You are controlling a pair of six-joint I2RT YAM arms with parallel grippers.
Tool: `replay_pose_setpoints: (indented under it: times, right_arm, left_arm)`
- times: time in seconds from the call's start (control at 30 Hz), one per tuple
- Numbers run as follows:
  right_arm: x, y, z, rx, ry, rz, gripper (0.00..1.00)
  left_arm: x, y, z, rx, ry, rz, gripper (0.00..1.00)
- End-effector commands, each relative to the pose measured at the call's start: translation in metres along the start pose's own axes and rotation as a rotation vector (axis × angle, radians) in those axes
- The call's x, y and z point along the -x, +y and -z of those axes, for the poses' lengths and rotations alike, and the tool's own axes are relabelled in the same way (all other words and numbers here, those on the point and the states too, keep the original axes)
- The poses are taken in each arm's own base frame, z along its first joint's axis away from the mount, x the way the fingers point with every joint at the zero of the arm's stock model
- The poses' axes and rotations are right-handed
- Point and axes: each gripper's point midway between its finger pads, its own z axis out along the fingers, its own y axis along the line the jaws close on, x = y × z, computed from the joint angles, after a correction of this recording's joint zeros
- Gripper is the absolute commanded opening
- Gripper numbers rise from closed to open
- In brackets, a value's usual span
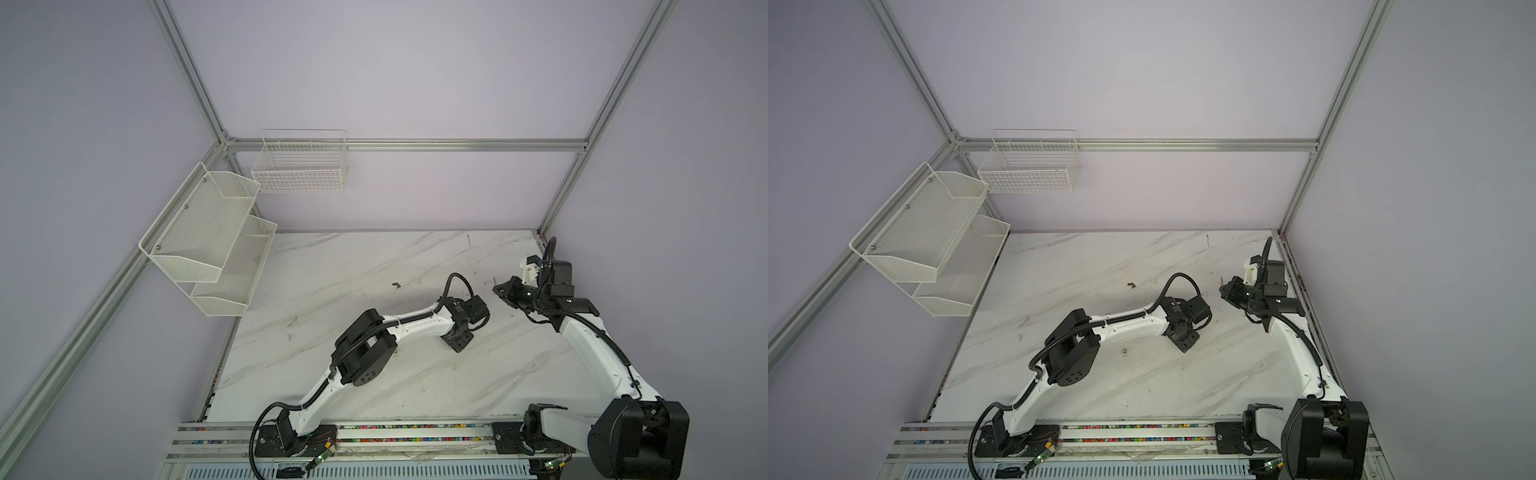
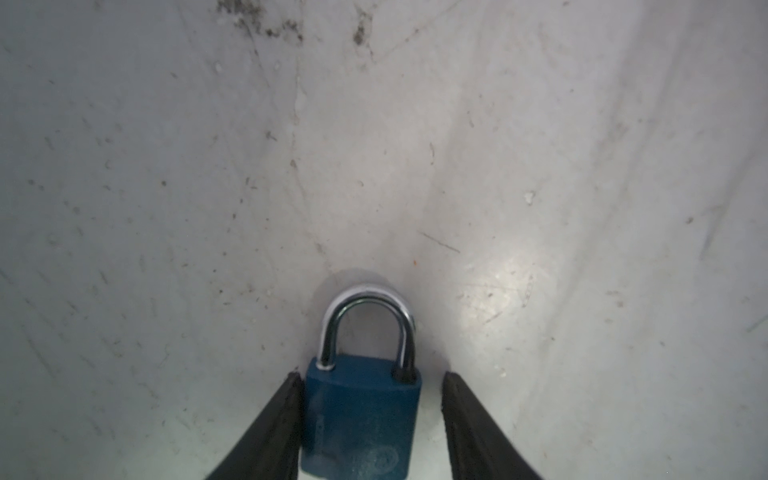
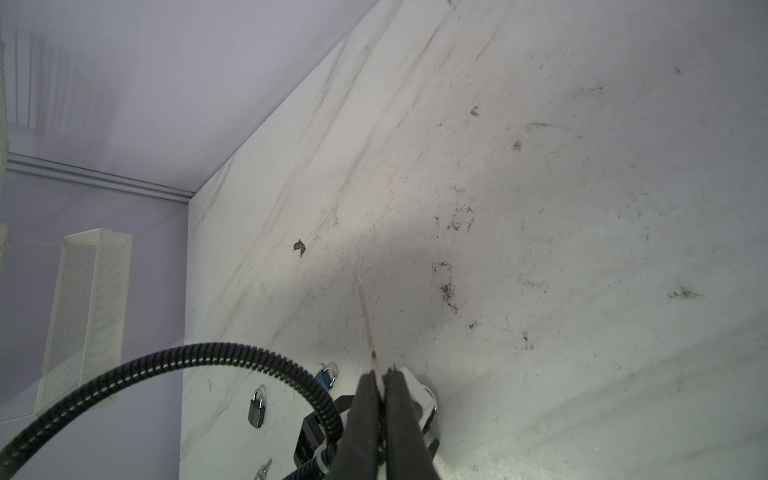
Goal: Unlock with the key
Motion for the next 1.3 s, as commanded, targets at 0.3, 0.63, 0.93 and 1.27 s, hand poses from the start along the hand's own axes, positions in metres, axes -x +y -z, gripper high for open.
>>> replay_pose_setpoints:
  times: [0.3, 0.63, 0.93, 1.27]
  right_arm:
    - [0.003, 0.005, 0.006, 0.017, -0.004, 0.020, 0.00]
    - [0.001, 0.007, 0.009, 0.020, 0.005, 0.035, 0.00]
    - [0.010, -0.002, 0.019, -0.086, 0.000, 0.102, 0.00]
    - [-0.003, 0.010, 0.012, -0.075, 0.041, 0.148, 0.00]
  left_arm:
    - [0.002, 0.008, -0.003, 0.047, 0.048, 0.019, 0.46]
    - [0.014, 0.015, 0.006, 0.043, 0.018, 0.136, 0.37]
    - [0.047, 0.042, 0.059, -0.051, -0.124, 0.444, 0.25]
    - [0.044, 0.113, 0.131, -0.217, -0.402, 0.885, 0.21]
